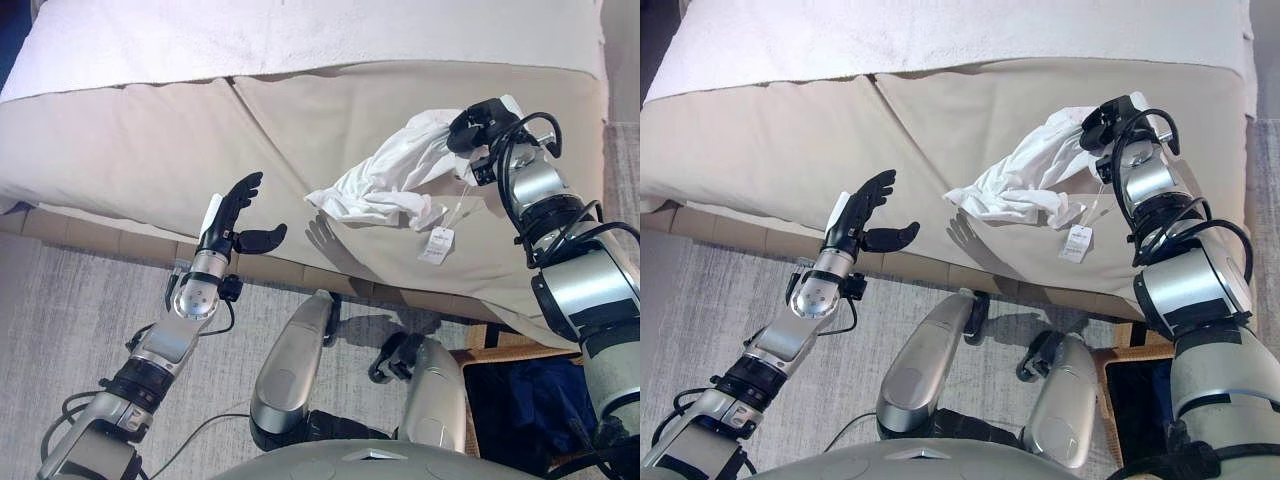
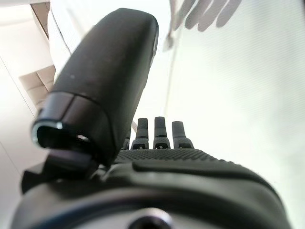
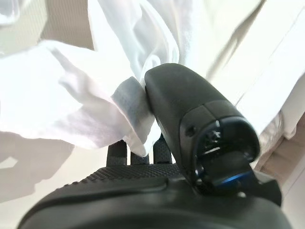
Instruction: Pick up the clothes from the bed and place them into the basket
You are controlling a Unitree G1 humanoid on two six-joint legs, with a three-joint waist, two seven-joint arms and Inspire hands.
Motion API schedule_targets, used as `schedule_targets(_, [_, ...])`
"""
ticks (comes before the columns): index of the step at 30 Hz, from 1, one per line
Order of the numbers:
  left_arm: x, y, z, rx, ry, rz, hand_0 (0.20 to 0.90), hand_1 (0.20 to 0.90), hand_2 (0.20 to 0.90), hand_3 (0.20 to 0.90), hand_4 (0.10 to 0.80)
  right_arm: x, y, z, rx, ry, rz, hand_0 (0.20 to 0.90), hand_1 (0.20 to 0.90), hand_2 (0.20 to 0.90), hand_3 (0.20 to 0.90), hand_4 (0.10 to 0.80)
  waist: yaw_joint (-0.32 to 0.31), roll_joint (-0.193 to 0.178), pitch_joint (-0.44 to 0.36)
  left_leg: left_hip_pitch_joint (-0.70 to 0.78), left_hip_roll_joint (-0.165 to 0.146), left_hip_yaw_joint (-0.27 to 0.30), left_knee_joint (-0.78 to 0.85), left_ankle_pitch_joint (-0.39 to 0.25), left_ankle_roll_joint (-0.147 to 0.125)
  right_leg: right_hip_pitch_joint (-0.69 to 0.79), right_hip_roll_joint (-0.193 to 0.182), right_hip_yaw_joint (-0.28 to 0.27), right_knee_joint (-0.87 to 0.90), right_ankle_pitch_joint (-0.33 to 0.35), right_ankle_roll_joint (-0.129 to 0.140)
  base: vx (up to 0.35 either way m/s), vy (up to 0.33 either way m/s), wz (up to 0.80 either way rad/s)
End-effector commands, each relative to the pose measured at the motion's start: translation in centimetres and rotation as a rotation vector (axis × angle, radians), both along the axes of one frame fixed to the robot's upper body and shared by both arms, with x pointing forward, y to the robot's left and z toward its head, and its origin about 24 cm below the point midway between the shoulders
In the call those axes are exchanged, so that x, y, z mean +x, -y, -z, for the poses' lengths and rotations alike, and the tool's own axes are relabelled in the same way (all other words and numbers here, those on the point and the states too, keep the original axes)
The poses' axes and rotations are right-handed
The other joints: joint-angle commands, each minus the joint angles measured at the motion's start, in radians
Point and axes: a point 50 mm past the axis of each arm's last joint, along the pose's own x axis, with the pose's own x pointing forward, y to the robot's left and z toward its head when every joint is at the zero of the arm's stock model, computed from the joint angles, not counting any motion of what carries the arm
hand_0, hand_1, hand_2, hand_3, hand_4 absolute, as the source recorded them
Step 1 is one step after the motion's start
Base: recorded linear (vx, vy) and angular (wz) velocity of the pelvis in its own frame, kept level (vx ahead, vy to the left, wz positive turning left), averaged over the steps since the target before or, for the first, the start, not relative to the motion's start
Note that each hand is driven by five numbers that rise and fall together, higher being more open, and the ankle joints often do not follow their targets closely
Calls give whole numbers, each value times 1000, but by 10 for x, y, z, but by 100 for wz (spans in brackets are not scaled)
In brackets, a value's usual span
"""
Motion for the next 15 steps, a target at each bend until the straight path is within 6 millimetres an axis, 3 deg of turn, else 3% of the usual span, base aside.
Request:
schedule_targets(1, [-1,4,-15,3,56,48,900,900,900,900,800,-2,1,-59,-36,202,-46,300,300,300,200,100,-27,-66,-240,88,66,16,-192,60,-30,123,47,-90,-244,140,-22,116,-17,-16])
schedule_targets(6, [-2,2,-2,23,-13,55,900,900,900,900,800,-9,8,-72,-5,268,-59,300,300,300,200,100,-75,-95,-335,212,69,48,-389,116,-51,225,111,-54,-472,224,18,98,-16,-21])
schedule_targets(9, [-3,1,1,23,-28,55,900,900,900,900,800,-13,13,-80,-10,304,-47,300,300,300,200,100,-99,-103,-376,251,68,62,-466,145,-56,250,129,-32,-551,263,34,32,2,-6])
schedule_targets(15, [-7,-4,13,51,-72,58,900,900,900,900,800,-39,47,-116,-71,435,23,300,300,300,200,100,-167,-118,-468,357,65,95,-661,197,-63,301,159,16,-713,348,75,14,11,-20])
